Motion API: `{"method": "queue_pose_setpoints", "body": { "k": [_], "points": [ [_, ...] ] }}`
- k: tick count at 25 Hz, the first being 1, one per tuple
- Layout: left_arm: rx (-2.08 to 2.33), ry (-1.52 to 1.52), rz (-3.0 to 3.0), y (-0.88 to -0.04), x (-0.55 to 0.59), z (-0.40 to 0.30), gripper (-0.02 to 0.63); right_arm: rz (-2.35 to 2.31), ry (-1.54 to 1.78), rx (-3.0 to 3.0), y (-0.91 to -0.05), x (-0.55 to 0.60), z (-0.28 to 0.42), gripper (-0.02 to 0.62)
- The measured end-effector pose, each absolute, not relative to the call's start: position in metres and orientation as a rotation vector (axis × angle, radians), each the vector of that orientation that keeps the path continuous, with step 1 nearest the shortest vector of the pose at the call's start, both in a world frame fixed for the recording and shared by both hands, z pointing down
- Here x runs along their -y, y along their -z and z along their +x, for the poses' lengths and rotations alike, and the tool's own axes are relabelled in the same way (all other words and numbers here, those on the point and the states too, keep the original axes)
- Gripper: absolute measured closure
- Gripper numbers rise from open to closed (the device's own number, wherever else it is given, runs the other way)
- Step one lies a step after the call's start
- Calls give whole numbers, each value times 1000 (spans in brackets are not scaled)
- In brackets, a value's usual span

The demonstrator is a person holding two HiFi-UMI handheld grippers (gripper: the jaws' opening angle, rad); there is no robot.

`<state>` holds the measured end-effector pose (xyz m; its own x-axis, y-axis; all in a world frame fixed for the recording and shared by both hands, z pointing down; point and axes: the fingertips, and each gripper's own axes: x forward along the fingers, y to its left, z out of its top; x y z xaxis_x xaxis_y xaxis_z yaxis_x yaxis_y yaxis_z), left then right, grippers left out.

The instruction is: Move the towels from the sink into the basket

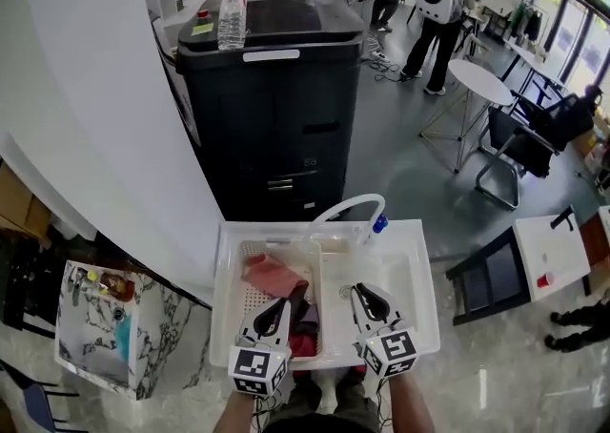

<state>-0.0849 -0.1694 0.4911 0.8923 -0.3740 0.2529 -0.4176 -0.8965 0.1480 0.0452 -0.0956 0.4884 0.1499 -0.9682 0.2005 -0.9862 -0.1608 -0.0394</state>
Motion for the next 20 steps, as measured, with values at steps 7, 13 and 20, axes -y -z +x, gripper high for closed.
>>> {"method": "queue_pose_setpoints", "body": {
  "k": [7,13,20],
  "points": [
    [410,-296,2942,-471,133,-39,597,2466,-167,1798,-452,33,79,551],
    [307,-284,2988,-458,95,-18,597,2561,-154,1723,-440,-16,92,551],
    [278,-302,3002,-453,45,-19,597,2600,-195,1705,-442,-75,85,551]
  ]
}}
